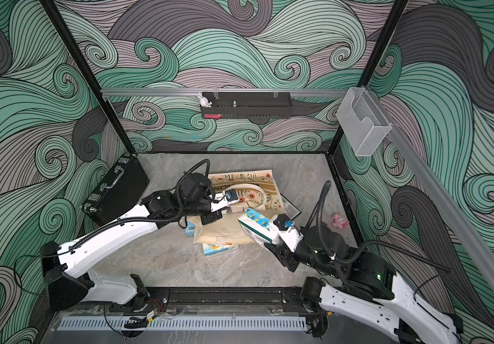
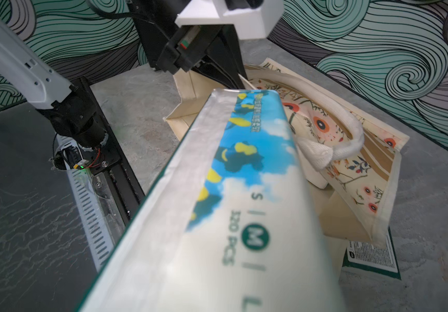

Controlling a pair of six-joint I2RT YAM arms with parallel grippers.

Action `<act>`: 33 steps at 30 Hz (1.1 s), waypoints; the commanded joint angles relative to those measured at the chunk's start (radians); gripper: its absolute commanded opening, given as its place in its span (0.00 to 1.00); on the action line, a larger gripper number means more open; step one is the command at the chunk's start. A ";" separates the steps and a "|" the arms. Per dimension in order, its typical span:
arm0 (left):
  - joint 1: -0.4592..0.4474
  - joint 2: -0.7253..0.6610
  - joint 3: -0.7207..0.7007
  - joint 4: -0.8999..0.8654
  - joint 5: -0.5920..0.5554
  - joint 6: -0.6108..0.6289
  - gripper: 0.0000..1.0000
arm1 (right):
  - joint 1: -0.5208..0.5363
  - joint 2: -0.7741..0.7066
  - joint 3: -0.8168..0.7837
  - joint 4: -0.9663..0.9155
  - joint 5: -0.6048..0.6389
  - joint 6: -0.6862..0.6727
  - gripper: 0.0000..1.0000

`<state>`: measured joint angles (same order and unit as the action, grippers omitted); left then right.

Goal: Put tissues into the canvas bag
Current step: Adjust the canvas bag at the center of the board, then place the pack of facial tissues in the canvas bag.

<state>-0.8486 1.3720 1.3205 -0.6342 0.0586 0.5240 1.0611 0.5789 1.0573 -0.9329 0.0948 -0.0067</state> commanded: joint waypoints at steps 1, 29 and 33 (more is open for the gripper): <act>0.015 -0.003 0.021 0.007 -0.019 -0.003 0.00 | 0.002 0.030 0.036 0.070 -0.099 -0.187 0.52; 0.177 -0.101 0.012 0.080 0.239 -0.158 0.00 | 0.109 0.567 -0.068 0.474 0.728 -1.076 0.57; 0.177 -0.110 0.008 0.082 0.240 -0.157 0.00 | 0.047 0.589 -0.061 0.459 0.770 -1.017 0.59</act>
<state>-0.6743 1.3094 1.3231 -0.5751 0.2527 0.3855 1.1404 1.1797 0.9585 -0.4828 0.7650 -1.0691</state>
